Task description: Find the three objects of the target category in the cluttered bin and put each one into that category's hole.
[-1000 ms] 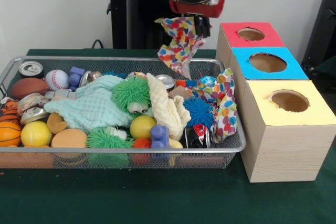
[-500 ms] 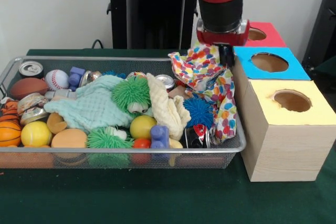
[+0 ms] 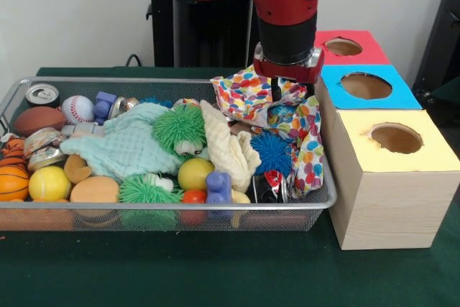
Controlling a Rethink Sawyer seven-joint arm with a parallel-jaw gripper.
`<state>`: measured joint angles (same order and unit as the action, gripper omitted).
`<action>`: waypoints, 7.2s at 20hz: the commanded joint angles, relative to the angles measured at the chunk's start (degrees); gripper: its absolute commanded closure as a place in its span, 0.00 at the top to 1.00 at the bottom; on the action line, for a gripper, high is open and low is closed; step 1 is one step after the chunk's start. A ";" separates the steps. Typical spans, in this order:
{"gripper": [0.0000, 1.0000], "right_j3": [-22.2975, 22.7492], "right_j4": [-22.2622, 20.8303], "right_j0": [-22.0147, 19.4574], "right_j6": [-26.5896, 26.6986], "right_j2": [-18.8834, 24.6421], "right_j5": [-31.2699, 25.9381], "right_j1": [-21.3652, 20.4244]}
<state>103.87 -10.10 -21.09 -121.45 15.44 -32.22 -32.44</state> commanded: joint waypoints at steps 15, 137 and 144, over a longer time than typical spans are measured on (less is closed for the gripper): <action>1.00 -7.97 1.40 -3.29 4.23 -0.19 -27.82 -12.47; 0.00 17.14 20.06 -5.05 -13.85 4.06 10.35 -11.15; 0.00 16.48 23.45 -1.29 -13.48 0.29 7.47 -13.73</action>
<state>116.52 8.62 -24.50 -121.86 17.13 -18.47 -44.79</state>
